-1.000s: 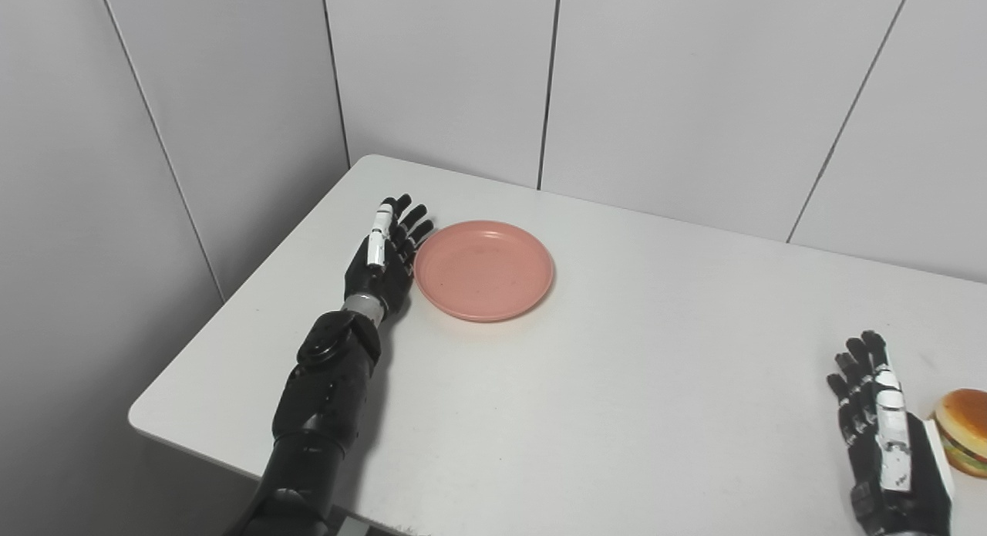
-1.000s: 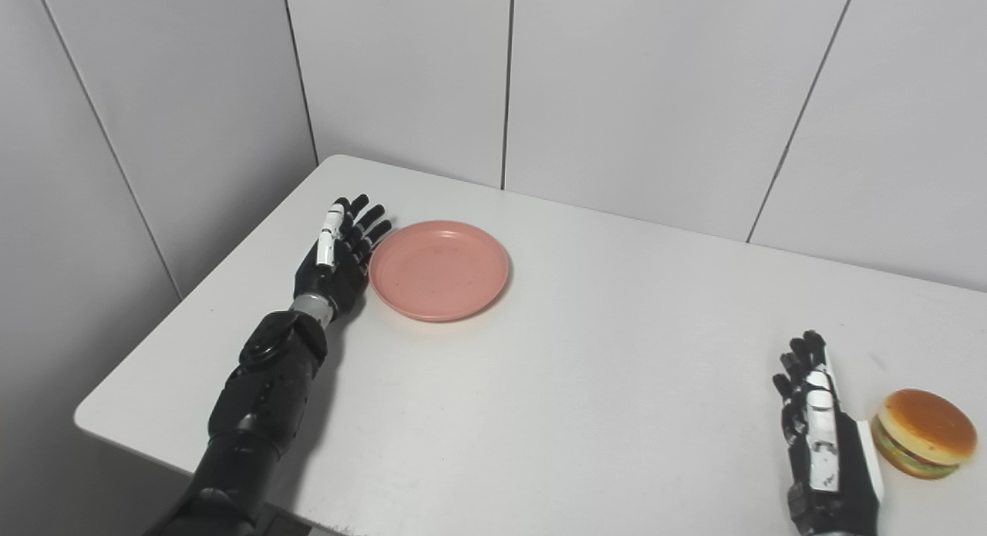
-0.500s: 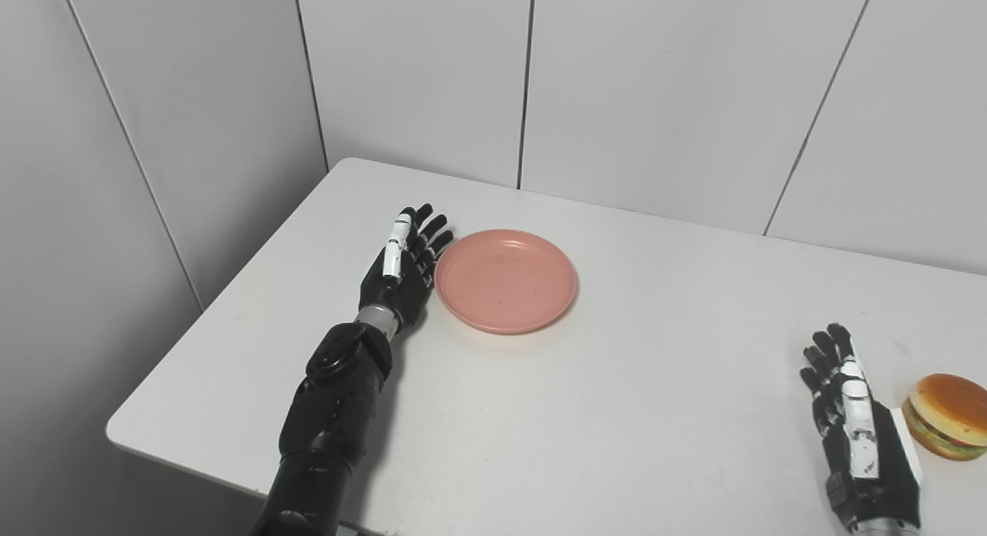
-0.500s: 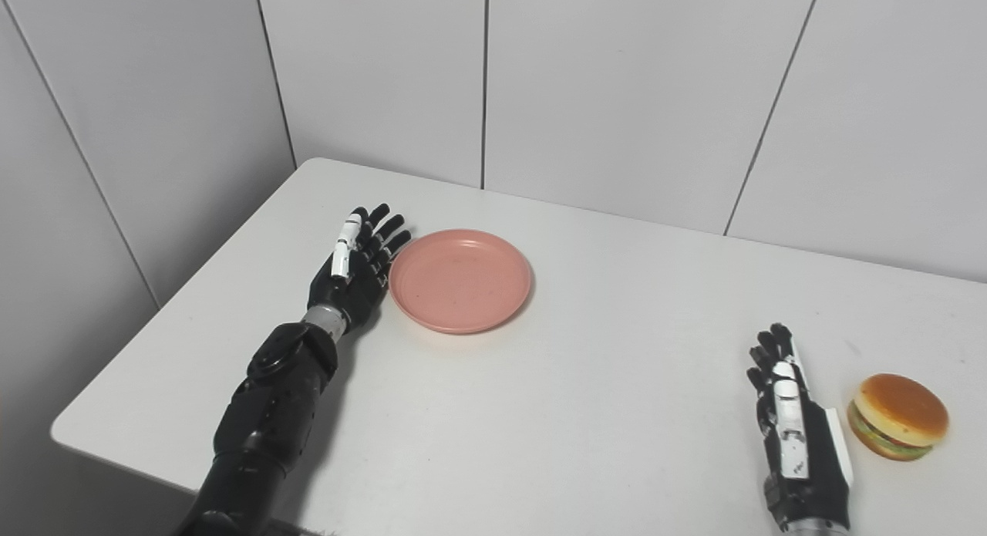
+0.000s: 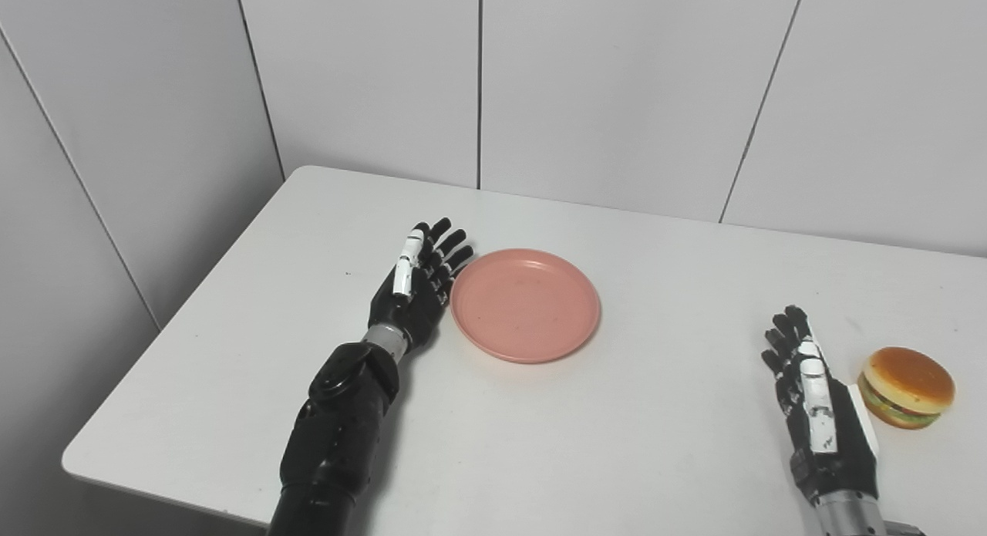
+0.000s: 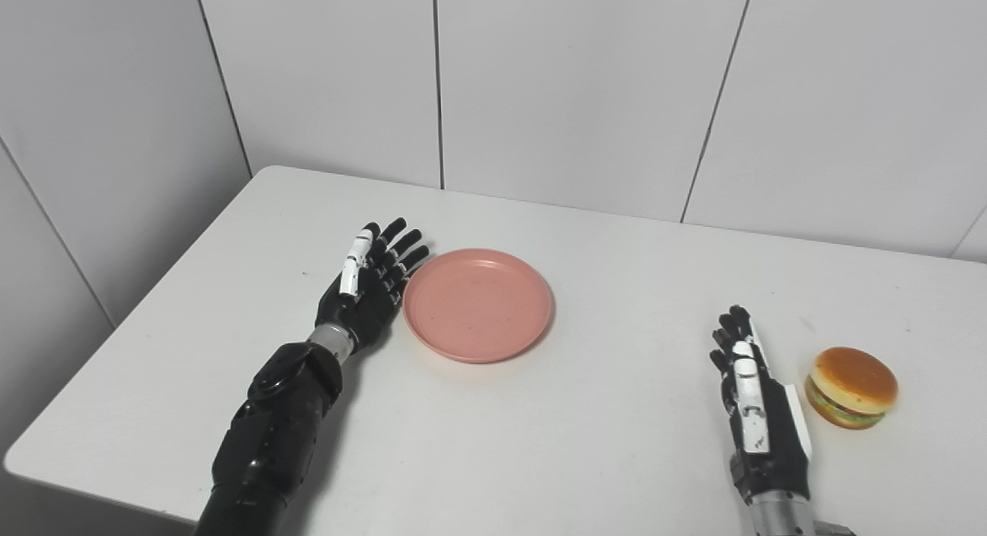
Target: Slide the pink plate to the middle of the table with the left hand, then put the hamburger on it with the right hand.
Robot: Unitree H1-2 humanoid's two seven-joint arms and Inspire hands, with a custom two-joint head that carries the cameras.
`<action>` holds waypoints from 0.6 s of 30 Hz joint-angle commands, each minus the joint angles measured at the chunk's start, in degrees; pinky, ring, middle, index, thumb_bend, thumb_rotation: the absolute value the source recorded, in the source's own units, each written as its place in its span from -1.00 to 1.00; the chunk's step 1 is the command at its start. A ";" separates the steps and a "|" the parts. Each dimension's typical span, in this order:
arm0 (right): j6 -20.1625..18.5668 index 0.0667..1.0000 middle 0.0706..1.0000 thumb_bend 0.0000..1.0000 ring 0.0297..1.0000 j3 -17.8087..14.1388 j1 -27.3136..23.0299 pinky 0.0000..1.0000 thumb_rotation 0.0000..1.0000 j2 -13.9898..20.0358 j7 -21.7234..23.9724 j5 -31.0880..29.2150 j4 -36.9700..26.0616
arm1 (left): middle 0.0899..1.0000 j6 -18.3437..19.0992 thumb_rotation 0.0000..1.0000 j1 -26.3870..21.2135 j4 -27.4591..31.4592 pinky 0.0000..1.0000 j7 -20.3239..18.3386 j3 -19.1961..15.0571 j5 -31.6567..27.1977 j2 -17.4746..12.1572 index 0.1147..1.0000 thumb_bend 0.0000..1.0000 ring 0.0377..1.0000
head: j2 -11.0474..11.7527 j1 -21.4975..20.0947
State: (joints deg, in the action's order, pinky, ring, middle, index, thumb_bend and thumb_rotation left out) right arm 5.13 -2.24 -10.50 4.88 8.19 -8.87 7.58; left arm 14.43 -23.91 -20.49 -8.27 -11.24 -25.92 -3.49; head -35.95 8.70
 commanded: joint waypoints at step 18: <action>-4.31 0.94 0.92 -0.39 0.90 1.15 1.95 0.94 1.00 -3.53 -1.70 1.12 -2.01 | 0.91 11.06 1.00 4.40 11.29 0.95 -2.26 5.30 -1.20 5.44 0.92 -0.34 0.90 | -1.90 -7.08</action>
State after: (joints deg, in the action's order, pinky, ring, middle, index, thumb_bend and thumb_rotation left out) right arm 2.00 -1.39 -9.57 2.33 6.70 -7.07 5.32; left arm 23.98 -19.28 -10.14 -10.01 -6.29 -26.61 1.74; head -37.79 2.37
